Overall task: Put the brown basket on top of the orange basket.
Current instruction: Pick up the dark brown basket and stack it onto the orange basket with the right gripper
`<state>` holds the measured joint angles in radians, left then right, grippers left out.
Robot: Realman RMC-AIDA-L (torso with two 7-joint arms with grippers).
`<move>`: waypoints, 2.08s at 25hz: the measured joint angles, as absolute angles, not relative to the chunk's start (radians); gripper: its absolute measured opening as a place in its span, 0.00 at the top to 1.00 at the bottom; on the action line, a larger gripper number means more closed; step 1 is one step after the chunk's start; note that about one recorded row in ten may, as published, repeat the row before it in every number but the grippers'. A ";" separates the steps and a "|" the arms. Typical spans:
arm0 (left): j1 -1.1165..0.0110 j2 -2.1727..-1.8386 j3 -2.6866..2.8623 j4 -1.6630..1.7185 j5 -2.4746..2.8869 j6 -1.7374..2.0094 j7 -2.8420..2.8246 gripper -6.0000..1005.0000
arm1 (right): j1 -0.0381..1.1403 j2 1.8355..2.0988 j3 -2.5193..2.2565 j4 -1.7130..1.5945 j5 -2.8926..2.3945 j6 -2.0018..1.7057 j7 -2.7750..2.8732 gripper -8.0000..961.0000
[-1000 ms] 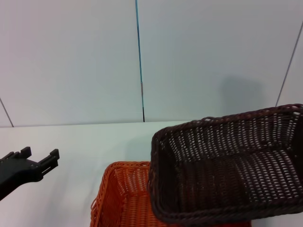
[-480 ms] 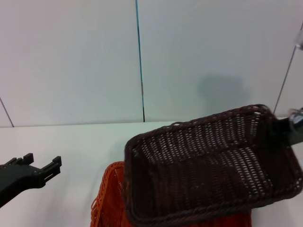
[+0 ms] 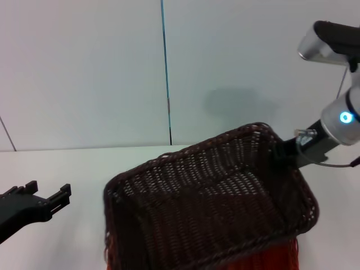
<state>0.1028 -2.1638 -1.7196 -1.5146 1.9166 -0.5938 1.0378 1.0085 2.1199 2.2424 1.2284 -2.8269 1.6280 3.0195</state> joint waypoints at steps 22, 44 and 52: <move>0.109 -2.163 -1.724 -1.529 1.942 -0.603 1.034 0.24 | 0.879 2.114 2.191 1.092 -2.724 1.532 3.014 0.86; 0.112 -2.161 -1.736 -1.530 1.942 -0.605 1.034 0.24 | 0.878 2.104 2.141 1.052 -2.707 1.480 3.013 0.86; 0.108 -2.161 -1.738 -1.532 1.942 -0.610 1.034 0.24 | 0.932 2.102 2.167 1.080 -2.752 1.494 3.015 0.87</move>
